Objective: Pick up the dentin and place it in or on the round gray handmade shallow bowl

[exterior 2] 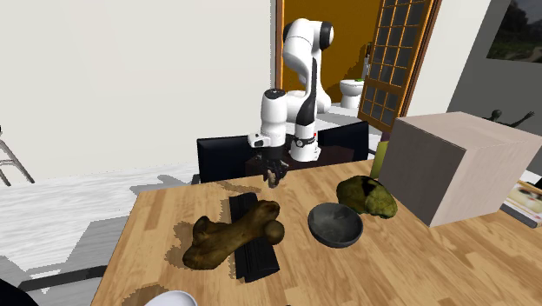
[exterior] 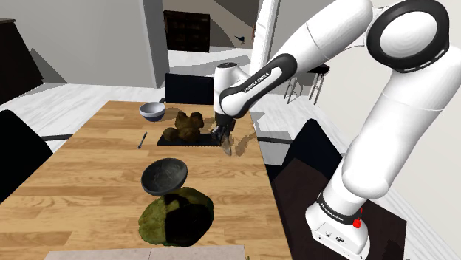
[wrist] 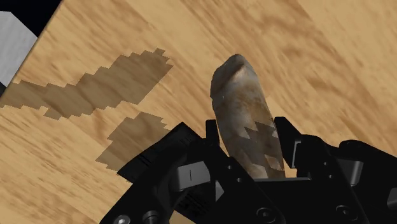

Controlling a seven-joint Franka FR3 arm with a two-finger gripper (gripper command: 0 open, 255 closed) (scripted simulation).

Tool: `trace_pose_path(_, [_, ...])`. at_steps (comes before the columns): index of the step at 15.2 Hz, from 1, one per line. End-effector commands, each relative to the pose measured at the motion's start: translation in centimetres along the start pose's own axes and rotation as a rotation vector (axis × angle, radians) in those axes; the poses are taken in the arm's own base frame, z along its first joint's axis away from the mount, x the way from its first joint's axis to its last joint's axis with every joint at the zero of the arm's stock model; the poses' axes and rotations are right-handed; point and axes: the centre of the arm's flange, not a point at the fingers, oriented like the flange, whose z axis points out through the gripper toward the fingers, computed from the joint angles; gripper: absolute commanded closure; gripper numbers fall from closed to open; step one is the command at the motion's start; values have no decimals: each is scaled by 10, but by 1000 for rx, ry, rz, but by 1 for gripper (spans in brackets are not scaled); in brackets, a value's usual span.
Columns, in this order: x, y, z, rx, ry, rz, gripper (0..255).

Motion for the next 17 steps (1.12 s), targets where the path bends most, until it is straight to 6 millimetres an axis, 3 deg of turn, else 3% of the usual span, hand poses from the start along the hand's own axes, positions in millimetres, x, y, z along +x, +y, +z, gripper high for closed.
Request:
trace_pose_path(1, [1,1,-11,0,-1,0,255])
trace_pose_path(10, [1,2,-55,0,-1,0,255])
trace_pose_path(17, [19,-88,-60,0,-1,0,255])
